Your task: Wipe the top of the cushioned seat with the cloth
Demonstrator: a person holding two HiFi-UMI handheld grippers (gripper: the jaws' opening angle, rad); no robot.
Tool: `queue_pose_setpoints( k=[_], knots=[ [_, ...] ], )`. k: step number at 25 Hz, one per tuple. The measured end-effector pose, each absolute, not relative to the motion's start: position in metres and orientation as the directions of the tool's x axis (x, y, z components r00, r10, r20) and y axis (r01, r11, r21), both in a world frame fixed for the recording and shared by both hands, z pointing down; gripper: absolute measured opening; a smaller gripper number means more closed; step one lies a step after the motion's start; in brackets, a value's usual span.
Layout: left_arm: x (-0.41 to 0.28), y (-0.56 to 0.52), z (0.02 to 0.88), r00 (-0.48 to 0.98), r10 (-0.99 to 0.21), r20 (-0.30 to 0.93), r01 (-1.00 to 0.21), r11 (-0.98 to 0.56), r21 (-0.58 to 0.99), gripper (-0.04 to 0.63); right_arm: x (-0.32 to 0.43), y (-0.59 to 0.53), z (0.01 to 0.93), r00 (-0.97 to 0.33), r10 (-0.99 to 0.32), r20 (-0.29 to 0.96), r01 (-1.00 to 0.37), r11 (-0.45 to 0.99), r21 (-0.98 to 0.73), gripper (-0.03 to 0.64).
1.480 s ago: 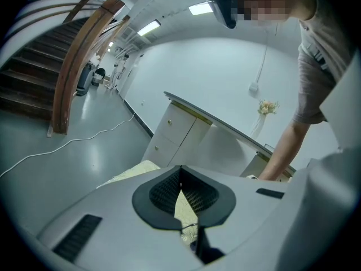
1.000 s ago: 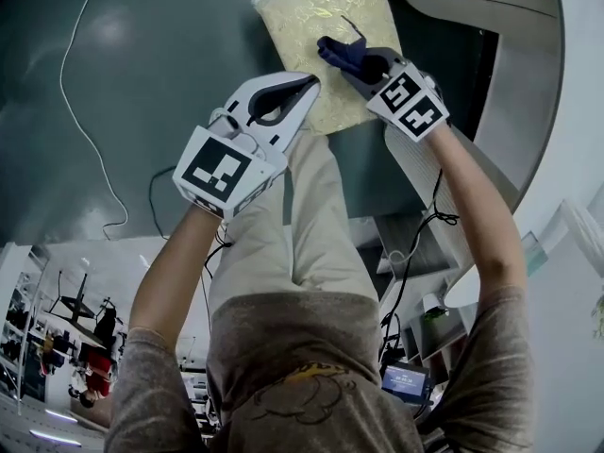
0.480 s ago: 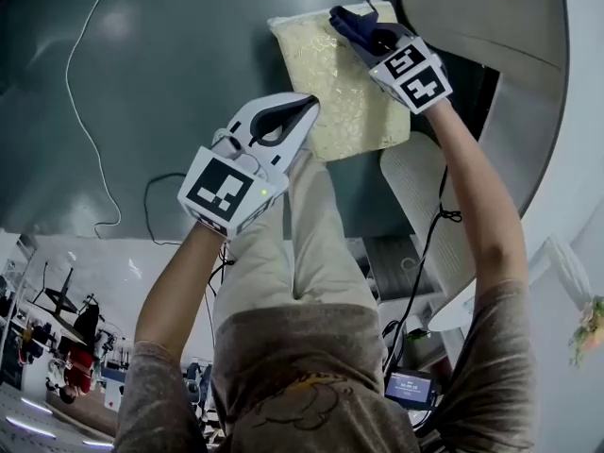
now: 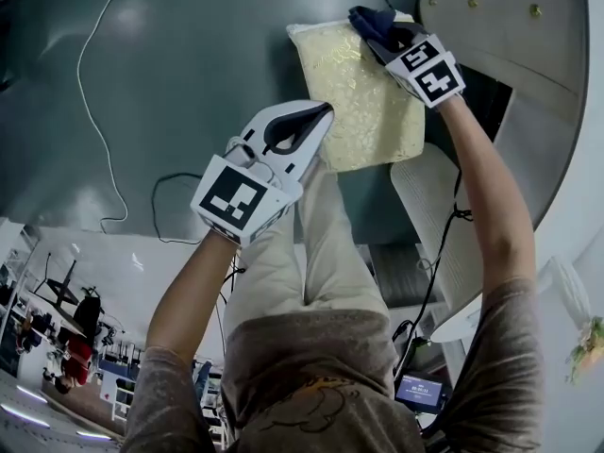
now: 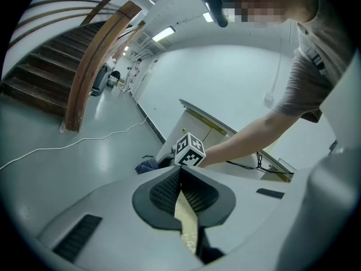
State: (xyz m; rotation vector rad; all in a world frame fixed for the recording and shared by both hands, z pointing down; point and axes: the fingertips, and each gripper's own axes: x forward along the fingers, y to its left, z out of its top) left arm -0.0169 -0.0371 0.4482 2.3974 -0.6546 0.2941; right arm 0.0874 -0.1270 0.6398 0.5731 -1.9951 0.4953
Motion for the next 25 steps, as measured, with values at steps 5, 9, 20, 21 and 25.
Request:
queue_pose_setpoints(
  k=[5,9,20,21,25],
  knots=[
    [-0.021,-0.039,0.447,0.847,-0.387,0.364,-0.529,-0.673,0.517,0.018,0.084,-0.124,0.64,-0.418,-0.164,0.894,-0.554,0.826,-0.107,0.097],
    [-0.019,-0.037,0.448,0.851,-0.379,0.363,-0.523,-0.676,0.519,0.018,0.085,-0.12,0.641,-0.421,-0.168,0.891,-0.562,0.819,-0.111,0.097],
    [-0.011,-0.026,0.45,0.863,-0.352,0.361,-0.5,-0.688,0.525,0.018,0.089,-0.075,0.64,-0.404,-0.09,0.911,-0.432,0.896,-0.103,0.097],
    [-0.01,-0.025,0.45,0.864,-0.351,0.361,-0.499,-0.689,0.525,0.018,0.089,-0.071,0.64,-0.401,-0.084,0.912,-0.424,0.9,-0.104,0.097],
    [-0.01,-0.023,0.451,0.866,-0.344,0.363,-0.495,-0.692,0.525,0.018,0.092,-0.058,0.642,-0.395,-0.07,0.916,-0.416,0.903,-0.111,0.097]
  ],
)
